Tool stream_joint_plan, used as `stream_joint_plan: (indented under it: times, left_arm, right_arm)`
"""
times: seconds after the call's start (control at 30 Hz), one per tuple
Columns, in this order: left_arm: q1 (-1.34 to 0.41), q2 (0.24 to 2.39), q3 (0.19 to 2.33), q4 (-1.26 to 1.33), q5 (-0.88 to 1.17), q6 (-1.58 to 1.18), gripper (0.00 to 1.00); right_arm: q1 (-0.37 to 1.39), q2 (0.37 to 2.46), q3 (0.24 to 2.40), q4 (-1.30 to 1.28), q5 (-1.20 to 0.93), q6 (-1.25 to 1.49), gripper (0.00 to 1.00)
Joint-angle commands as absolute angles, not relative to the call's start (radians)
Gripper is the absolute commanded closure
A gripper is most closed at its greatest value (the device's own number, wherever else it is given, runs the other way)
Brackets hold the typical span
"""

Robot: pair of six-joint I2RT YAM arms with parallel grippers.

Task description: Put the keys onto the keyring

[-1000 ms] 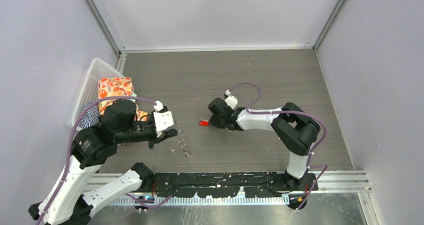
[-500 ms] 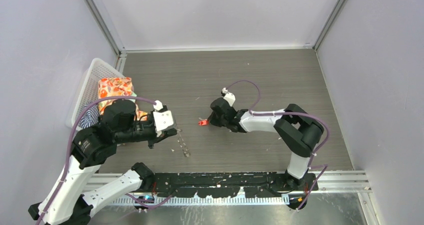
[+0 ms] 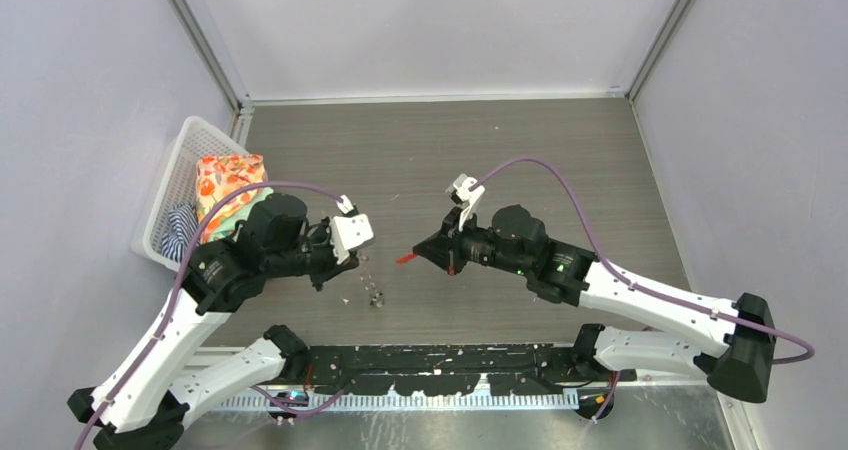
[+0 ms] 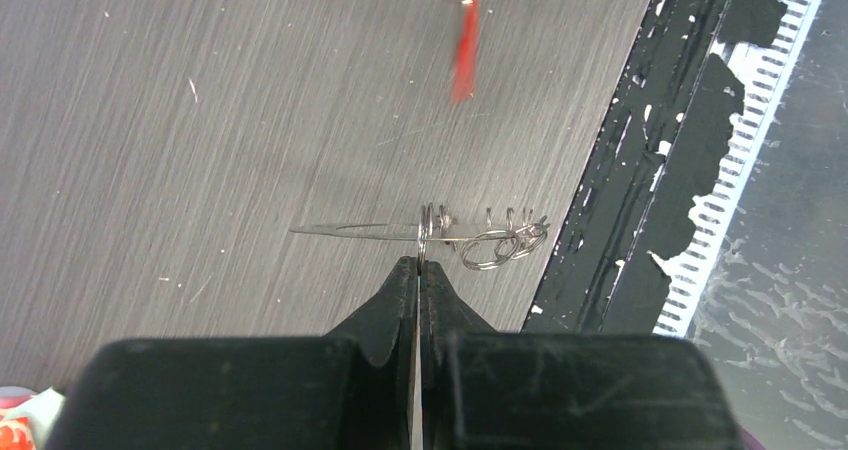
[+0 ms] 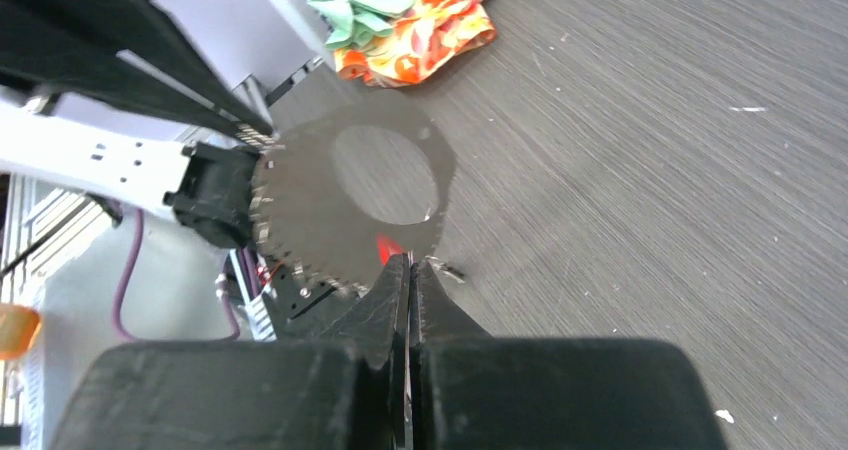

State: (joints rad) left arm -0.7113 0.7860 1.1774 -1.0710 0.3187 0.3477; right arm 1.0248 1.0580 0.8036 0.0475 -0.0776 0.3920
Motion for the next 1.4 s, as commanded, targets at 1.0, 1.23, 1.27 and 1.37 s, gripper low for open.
stream_joint_plan:
  times: [1.0, 1.23, 1.27, 1.37]
  left_arm:
    - [-0.71, 0.726, 1.152, -0.887, 0.357, 0.378, 1.0]
    - [-0.709, 0.72, 1.151, -0.893, 0.359, 0.384, 1.0]
    - [-0.71, 0.72, 1.151, -0.894, 0.359, 0.386, 1.0]
    - [-0.71, 0.718, 1.151, -0.896, 0.359, 0.389, 1.0]
  right_arm:
    - [1.24, 1.228, 1.029, 0.202, -0.018, 0.323, 0.99]
    - [1.241, 1.224, 1.017, 0.23, 0.034, 0.331, 0.99]
    - [1.241, 1.225, 1.017, 0.232, 0.04, 0.332, 0.99]
    - [1.241, 1.23, 1.017, 0.241, 0.041, 0.337, 0.99]
